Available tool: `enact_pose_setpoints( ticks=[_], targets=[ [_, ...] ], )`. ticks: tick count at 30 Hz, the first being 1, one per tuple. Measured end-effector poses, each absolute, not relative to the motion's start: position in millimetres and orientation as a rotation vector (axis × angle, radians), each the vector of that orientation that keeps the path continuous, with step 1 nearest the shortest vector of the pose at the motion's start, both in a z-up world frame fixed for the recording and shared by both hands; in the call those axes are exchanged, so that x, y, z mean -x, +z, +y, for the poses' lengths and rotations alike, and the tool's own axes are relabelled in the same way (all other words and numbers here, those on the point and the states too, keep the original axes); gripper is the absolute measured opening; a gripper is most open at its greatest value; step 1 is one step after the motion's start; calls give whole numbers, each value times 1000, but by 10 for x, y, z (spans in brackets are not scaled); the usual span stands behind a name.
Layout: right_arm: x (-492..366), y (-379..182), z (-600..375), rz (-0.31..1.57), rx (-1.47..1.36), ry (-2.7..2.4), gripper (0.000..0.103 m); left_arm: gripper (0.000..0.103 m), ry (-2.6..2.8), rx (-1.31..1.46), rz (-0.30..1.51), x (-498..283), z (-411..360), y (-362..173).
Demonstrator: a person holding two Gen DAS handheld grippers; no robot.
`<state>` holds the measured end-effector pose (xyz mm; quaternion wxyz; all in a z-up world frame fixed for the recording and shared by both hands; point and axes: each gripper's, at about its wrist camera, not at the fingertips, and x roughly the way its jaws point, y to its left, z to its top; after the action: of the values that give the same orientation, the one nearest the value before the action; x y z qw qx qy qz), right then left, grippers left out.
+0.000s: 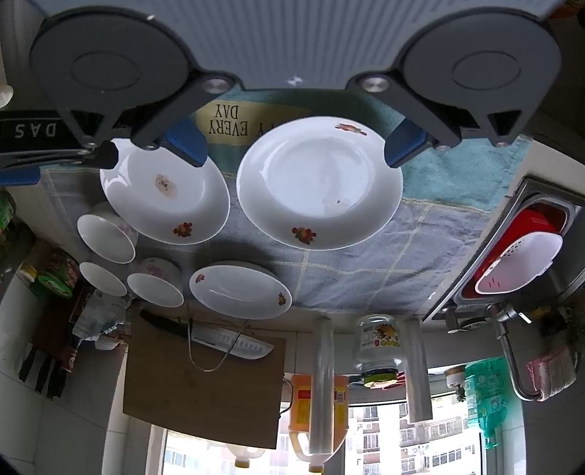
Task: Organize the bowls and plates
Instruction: 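Move the left gripper toward the stained white flower-print plate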
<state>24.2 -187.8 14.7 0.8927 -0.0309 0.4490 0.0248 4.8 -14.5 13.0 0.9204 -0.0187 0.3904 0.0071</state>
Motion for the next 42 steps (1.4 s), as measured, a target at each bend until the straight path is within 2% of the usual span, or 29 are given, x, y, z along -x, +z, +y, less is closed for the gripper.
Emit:
enact_pose_setpoints(
  ticks=[30,42],
  targets=[
    [-588,-60,-2024,777,160,400,103,102,40,19,674,-15,-299,33],
    [-469,-159,-1800,718,218,611,103,102,78,5,686,-61,-15,-65]
  ],
)
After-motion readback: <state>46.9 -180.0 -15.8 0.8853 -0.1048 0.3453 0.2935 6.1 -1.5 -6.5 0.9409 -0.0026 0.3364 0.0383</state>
